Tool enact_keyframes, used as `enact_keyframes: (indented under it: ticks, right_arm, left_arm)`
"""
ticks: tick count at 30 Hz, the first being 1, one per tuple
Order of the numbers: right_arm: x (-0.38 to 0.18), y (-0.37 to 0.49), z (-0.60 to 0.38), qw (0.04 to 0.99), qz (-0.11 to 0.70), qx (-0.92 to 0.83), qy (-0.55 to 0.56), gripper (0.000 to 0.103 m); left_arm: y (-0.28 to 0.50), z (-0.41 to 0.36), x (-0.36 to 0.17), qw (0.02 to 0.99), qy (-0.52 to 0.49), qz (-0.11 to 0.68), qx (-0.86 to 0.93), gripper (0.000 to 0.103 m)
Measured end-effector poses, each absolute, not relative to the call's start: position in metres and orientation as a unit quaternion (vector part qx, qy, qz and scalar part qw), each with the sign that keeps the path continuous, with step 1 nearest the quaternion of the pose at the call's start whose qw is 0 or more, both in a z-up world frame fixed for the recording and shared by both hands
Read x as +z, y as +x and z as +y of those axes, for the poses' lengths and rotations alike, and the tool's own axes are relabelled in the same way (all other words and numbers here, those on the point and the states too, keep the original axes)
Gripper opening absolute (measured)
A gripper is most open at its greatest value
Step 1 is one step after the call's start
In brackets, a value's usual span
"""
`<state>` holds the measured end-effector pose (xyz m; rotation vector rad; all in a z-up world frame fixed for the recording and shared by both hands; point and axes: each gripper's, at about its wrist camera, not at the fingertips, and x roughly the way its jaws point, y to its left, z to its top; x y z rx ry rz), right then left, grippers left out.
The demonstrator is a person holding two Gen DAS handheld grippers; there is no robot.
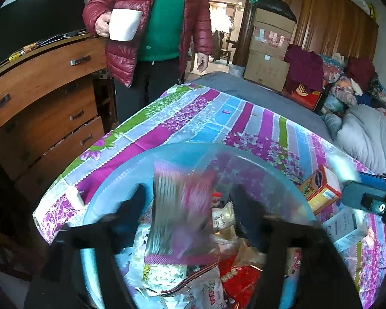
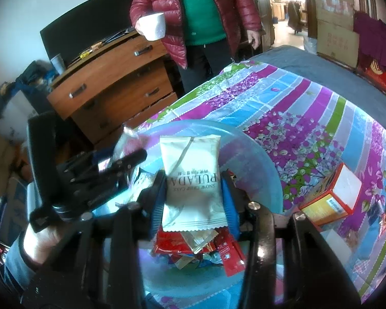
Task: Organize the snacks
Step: 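Open both grippers to drop the two packets into the bowl, then move both grippers back over the remaining snacks on the bedspread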
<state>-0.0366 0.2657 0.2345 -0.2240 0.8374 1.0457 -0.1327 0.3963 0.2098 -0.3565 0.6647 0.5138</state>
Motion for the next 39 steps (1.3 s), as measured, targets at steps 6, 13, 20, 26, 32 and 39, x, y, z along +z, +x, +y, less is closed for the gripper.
enact_keyframes:
  ticks: [6,13,20,26,32,39]
  right_arm:
    - [0.236,-0.035,0.260,0.781,0.385,0.483,-0.092,0.067]
    - [0.236,-0.044,0.244,0.781,0.377,0.491,-0.084,0.067]
    - [0.220,-0.074,0.199,0.788,0.355,0.497,-0.075,0.067]
    - [0.191,-0.095,0.127,0.802,0.355,0.479,-0.032,0.068]
    - [0.133,-0.109,0.044,0.817,0.412,0.403,-0.011,0.070]
    - [0.082,-0.073,-0.080,0.837,0.467,0.281,0.046,0.069]
  left_arm:
    - [-0.135,0.394,0.215,0.902,-0.174,0.311,0.243,0.089]
    - [-0.141,0.390,0.219,0.903,-0.177,0.306,0.243,0.090]
    - [-0.152,0.365,0.227,0.911,-0.143,0.294,0.251,0.095]
    - [-0.165,0.321,0.242,0.937,-0.145,0.252,0.191,0.103]
    - [-0.164,0.231,0.252,0.964,-0.103,0.235,0.070,0.103]
    - [-0.148,0.095,0.216,0.955,-0.035,0.277,-0.101,0.103]
